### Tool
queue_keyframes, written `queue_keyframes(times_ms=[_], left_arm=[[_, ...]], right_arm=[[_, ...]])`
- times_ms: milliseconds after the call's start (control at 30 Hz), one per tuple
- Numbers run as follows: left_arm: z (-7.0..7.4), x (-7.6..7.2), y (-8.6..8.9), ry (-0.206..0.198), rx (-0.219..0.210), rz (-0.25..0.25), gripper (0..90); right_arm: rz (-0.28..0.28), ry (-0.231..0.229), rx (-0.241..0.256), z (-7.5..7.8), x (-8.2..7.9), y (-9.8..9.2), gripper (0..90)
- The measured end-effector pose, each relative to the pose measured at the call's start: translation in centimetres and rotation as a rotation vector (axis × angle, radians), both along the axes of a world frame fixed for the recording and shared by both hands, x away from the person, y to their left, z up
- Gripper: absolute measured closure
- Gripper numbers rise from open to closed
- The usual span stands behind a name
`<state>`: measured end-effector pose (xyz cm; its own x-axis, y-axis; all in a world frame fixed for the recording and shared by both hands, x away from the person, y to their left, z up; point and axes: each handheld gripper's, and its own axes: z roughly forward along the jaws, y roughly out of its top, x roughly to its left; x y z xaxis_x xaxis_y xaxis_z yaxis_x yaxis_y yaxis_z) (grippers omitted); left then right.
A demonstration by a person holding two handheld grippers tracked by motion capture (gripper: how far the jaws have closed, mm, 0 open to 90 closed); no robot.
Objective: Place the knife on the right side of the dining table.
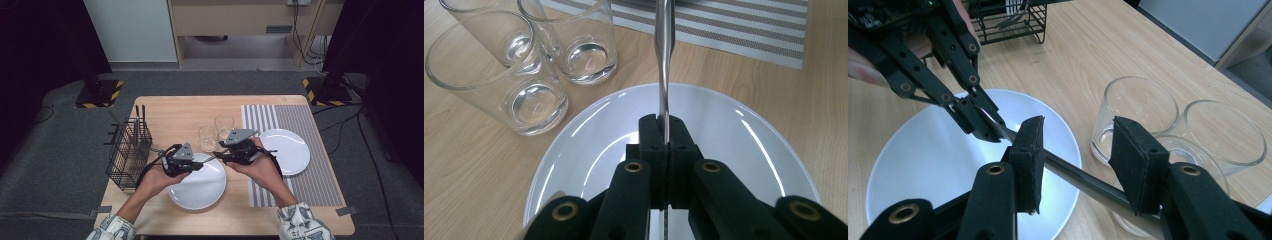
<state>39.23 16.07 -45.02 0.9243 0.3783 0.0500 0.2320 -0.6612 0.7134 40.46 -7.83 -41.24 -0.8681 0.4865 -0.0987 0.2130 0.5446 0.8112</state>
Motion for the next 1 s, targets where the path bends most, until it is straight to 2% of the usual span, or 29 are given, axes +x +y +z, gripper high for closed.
queue_keyframes(times_ms=[133, 500, 833, 1000], left_arm=[[-0.2, 0.0, -0.1, 0.007, 0.0, -0.008, 88.5], [-0.5, 0.0, -0.1, 0.026, -0.016, -0.029, 88.4], [-0.5, -0.1, -0.1, 0.027, -0.01, -0.046, 88.4], [-0.4, -0.1, -0.3, 0.024, -0.002, -0.049, 88.4]], right_arm=[[-0.003, 0.0, -0.02, -0.5, -0.1, -0.1, 56.4], [0.008, 0.018, -0.019, -1.8, -0.3, -0.8, 56.0], [0.026, 0.026, -0.027, -2.7, -0.4, -1.2, 56.1], [0.027, 0.04, -0.033, -3.0, -0.4, -1.2, 51.5]])
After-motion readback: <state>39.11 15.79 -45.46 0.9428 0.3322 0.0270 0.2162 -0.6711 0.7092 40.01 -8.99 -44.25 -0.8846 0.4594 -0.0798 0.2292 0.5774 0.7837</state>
